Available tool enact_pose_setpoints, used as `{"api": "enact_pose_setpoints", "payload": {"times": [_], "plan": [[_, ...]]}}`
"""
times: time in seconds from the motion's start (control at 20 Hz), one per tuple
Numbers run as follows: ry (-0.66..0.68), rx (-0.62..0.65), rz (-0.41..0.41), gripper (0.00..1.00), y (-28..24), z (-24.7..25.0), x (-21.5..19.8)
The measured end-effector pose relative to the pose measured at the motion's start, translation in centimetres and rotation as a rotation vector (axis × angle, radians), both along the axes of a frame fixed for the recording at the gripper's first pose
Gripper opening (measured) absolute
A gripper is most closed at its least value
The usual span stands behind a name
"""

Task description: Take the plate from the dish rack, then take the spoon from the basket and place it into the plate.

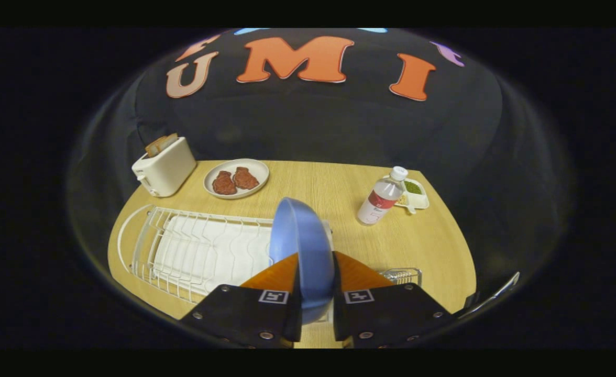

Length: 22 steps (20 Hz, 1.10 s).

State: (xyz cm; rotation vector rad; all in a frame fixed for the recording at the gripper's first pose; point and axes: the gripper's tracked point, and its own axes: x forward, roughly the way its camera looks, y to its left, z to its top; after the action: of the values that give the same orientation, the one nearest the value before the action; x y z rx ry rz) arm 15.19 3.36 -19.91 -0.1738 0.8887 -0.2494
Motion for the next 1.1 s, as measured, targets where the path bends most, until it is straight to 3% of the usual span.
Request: {"api": "enact_pose_setpoints", "payload": {"times": [0.15, 0.45, 0.75, 1.1], "plan": [[-0.072, -0.068, 0.003, 0.24, -0.7, 2.1, 0.5], [-0.091, 0.01, 0.045, 0.21, 0.5, 4.1, -1.6], [-0.113, 0.069, 0.107, 0.21, 1.4, 5.3, -6.3], [-0.089, 0.208, 0.111, 0.21, 0.2, 3.3, -11.6]]}}
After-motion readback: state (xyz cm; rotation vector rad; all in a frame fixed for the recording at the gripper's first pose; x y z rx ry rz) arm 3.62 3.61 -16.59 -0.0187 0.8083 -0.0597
